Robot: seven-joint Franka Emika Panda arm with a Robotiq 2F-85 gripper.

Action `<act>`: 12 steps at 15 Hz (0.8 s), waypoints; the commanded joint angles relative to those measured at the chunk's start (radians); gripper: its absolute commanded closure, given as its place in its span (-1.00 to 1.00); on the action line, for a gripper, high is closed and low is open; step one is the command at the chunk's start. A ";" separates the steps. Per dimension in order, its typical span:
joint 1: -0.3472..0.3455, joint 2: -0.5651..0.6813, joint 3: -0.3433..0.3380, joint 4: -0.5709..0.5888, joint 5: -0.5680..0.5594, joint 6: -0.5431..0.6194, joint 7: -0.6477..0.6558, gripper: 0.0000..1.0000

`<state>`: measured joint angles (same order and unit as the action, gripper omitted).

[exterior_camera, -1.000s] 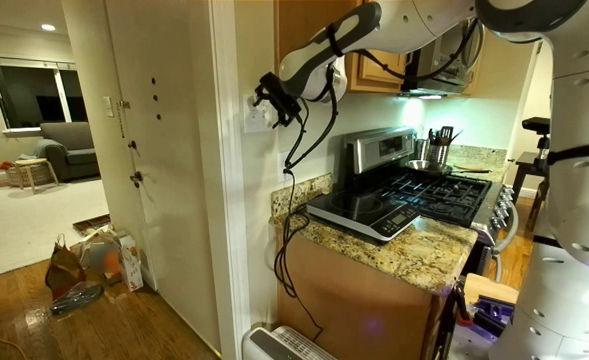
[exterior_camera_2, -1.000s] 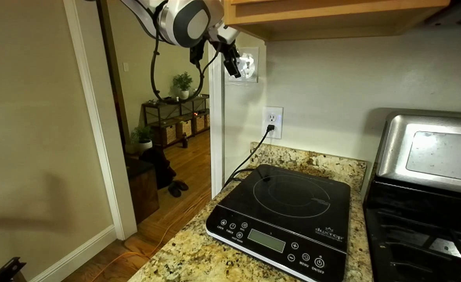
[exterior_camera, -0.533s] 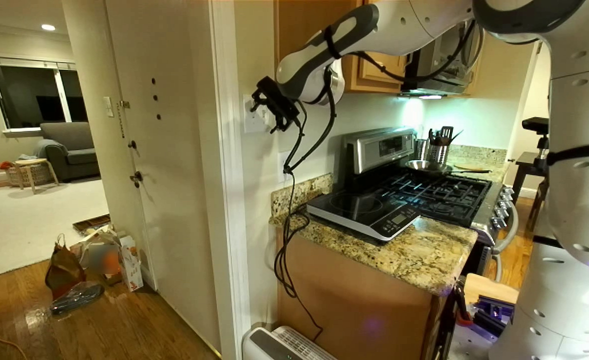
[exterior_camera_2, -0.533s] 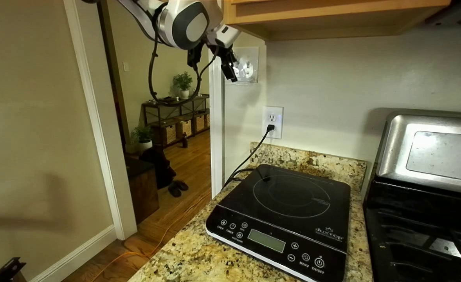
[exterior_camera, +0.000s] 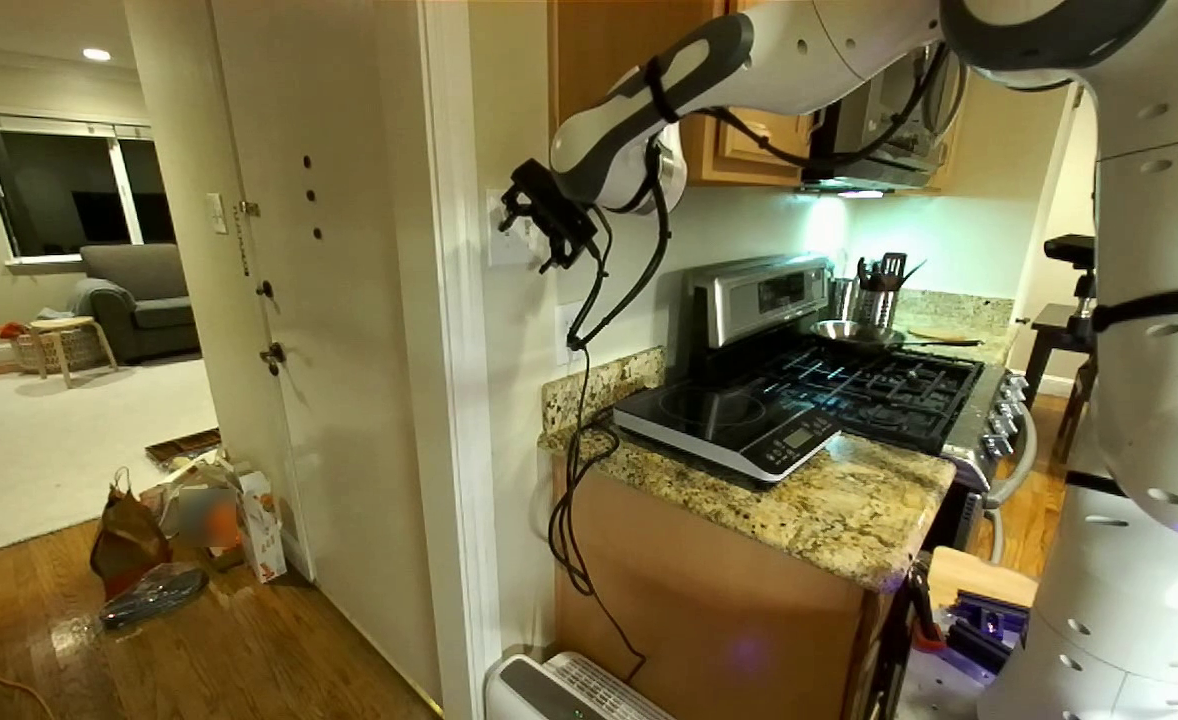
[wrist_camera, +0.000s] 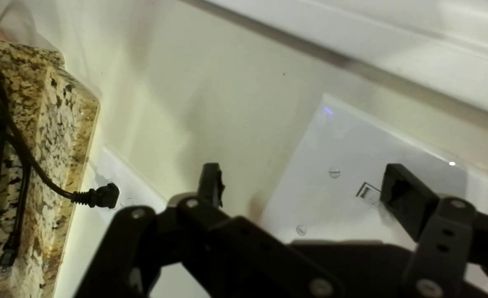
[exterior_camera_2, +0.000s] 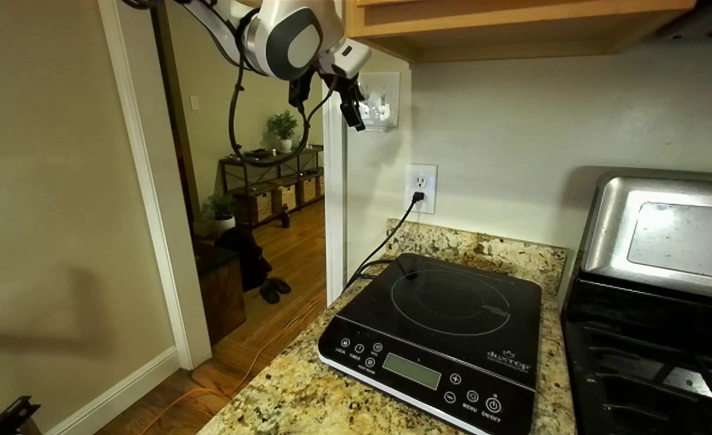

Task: Turn off the left switch

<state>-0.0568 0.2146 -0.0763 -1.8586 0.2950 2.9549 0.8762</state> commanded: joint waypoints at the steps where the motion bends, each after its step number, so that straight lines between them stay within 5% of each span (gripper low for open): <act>1: 0.000 -0.023 0.002 -0.002 0.006 -0.019 0.005 -1.00; 12: -0.003 -0.032 0.009 0.011 0.007 -0.005 0.003 -1.00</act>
<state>-0.0571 0.2113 -0.0647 -1.8331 0.2979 2.9566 0.8761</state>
